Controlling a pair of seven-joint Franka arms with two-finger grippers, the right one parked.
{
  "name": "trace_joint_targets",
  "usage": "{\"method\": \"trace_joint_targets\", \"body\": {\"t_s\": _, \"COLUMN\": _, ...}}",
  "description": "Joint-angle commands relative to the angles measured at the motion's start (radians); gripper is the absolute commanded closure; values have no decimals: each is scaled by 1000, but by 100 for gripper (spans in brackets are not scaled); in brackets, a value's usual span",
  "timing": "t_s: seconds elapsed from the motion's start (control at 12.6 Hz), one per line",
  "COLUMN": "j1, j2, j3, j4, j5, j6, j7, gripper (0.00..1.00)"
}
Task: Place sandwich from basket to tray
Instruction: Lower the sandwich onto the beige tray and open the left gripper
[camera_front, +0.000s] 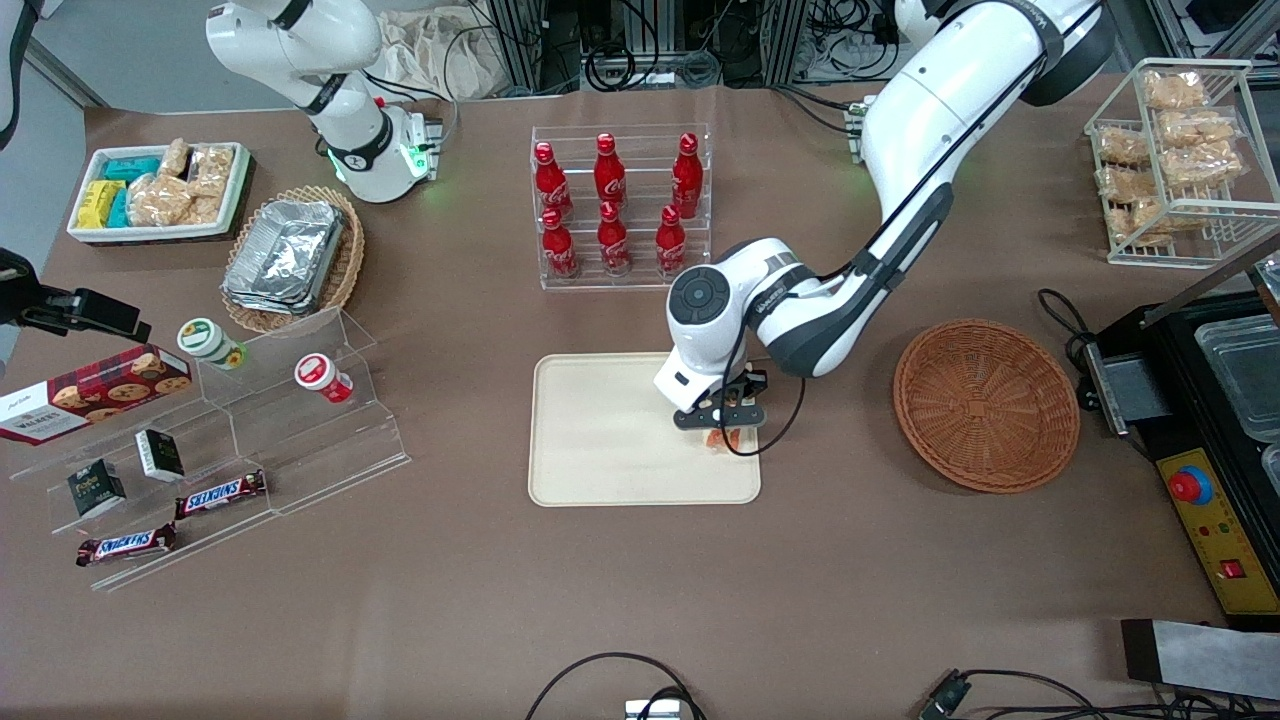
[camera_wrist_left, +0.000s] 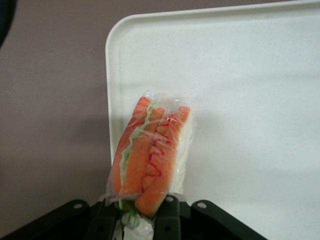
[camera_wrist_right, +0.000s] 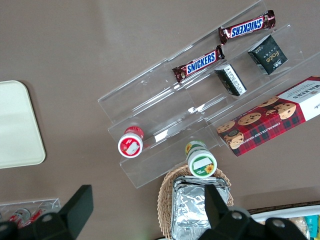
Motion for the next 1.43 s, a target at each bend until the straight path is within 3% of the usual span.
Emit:
{"method": "trace_joint_targets", "body": {"t_s": 0.0, "j1": -22, "j2": 23, "j3": 3, "j4": 37, "j5": 24, "j6": -4, "j7": -21, "gripper": 77}}
{"method": "trace_joint_targets", "body": {"t_s": 0.24, "j1": -45, "j2": 43, "j3": 4, "j4": 60, "j5": 28, "j6": -4, "j7": -24, "gripper": 76}}
{"method": "trace_joint_targets", "body": {"t_s": 0.56, "j1": -45, "j2": 45, "j3": 6, "j4": 64, "j5": 31, "j6": -4, "j7": -43, "gripper": 38}}
{"method": "trace_joint_targets", "body": {"t_s": 0.79, "j1": -45, "j2": 43, "j3": 6, "j4": 64, "j5": 30, "j6": -9, "j7": -44, "gripper": 22}}
{"method": "trace_joint_targets", "body": {"t_s": 1.35, "j1": -18, "j2": -10, "j3": 6, "j4": 65, "j5": 18, "j6": -61, "j7": -44, "gripper": 14}}
